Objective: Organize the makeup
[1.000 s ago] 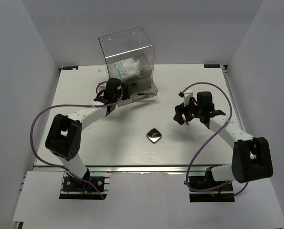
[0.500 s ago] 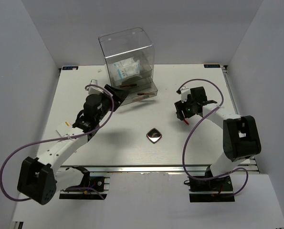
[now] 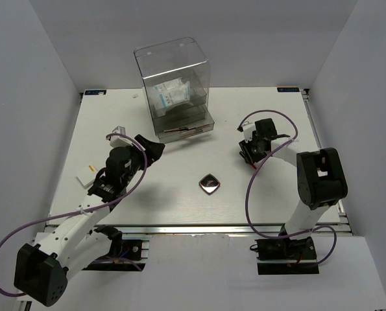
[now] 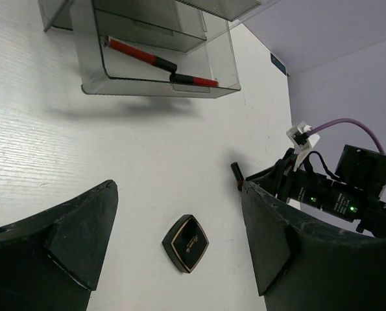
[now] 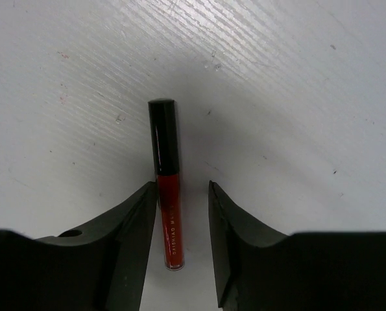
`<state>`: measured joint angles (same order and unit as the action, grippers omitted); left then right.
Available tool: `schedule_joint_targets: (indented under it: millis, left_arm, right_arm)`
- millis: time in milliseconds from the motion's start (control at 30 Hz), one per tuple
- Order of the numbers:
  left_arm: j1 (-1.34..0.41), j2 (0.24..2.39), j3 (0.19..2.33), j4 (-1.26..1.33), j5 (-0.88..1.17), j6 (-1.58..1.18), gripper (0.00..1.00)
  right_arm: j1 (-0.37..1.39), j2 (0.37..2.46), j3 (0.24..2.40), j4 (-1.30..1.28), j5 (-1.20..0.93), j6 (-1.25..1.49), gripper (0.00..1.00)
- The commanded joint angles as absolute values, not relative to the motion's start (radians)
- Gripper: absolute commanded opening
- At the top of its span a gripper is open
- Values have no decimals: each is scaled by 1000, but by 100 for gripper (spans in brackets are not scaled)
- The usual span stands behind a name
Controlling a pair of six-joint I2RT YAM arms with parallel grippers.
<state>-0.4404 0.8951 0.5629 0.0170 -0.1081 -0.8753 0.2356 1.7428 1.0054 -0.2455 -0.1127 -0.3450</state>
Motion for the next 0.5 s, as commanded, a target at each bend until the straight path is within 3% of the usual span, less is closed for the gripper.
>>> schedule_joint_targets:
  millis: [0,200,300,433,467]
  left_arm:
    - [-437,864,555,5,-152,-858,86]
    - [-439,859,543,-37,-173,-861,86]
    - [-437,859,540,-35,-175,-864,87]
    - [-437,854,532,-34,-178,-867,87]
    - [-437,853,531,-35,-178,-865,87]
  right_arm:
    - [233,1758,1013,-253,-81,-377,42]
    - [235,1761,970,-224,-54,-417,30]
    - [235,1761,950,-215,-55,-429,21]
    - [235,1735,945,-198,-96,-456,0]
    - [233,1718,940,-184,-112,-474,0]
